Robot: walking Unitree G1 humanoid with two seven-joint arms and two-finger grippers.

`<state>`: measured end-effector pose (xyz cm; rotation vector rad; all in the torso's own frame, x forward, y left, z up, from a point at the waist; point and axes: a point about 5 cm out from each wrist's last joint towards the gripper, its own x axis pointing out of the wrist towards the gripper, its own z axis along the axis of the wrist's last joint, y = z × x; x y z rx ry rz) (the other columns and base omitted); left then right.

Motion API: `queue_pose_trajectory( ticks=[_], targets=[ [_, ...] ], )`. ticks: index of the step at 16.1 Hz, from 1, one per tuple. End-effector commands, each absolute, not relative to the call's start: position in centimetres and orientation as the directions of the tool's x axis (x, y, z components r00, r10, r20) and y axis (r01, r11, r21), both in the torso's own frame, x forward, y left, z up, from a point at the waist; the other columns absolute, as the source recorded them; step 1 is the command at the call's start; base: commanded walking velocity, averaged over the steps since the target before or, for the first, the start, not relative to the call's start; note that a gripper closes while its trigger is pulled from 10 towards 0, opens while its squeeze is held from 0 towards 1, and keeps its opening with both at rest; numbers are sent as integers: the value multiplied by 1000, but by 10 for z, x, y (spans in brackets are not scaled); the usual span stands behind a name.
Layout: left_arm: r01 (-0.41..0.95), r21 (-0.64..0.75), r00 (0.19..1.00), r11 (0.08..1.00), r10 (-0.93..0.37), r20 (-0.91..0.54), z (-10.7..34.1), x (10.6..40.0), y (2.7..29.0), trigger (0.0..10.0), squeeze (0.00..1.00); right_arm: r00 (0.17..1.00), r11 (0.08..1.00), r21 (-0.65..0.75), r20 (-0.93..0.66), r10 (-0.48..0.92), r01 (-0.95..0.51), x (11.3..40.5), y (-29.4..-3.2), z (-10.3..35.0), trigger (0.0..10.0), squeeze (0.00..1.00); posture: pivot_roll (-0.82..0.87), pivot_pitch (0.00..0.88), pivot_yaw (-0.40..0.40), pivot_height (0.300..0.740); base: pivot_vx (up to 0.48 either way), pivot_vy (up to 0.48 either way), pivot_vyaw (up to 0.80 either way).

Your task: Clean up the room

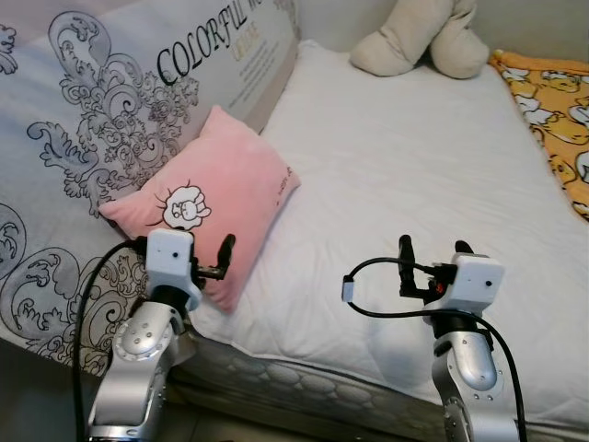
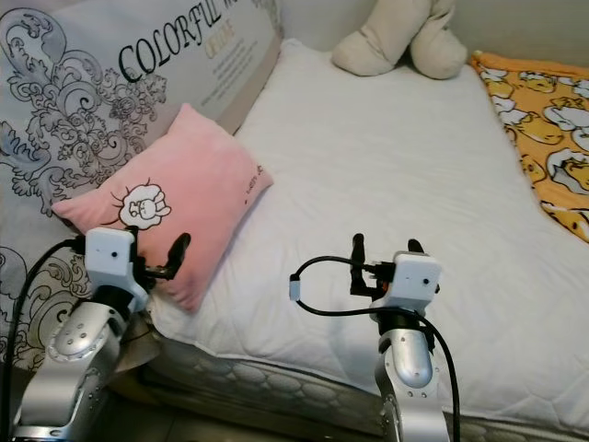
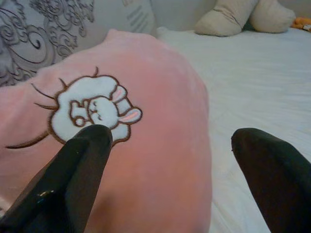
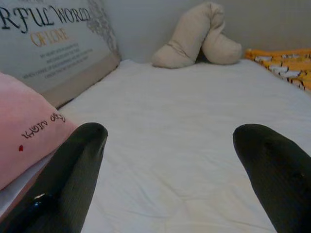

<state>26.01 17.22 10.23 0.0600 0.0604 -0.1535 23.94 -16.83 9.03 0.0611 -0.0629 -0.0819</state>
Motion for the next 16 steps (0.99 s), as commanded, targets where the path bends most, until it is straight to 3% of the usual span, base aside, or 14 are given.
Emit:
queue_pose_trajectory(
  ticks=[1,7,13,16],
  targets=[
    [194,44,980,980,-191,-62,105,263,165,10000,0,995,994,70,54,-87,83,241,-173,92,10000,0,-23,0,5,740,0,-480,0],
    [283,6,959,959,-283,0,113,258,152,10000,0,998,999,28,43,-42,41,247,-169,92,10000,0,-24,0,5,740,0,-480,0],
    [283,19,959,959,-283,7,115,263,154,10000,0,999,1000,-9,30,-25,25,246,-166,87,10000,0,-21,0,10,740,0,-480,-665],
    [282,37,959,959,-283,17,120,275,154,10000,0,999,1000,-14,34,-14,14,248,-164,88,10000,0,-24,0,11,740,0,-480,0]
  ],
)
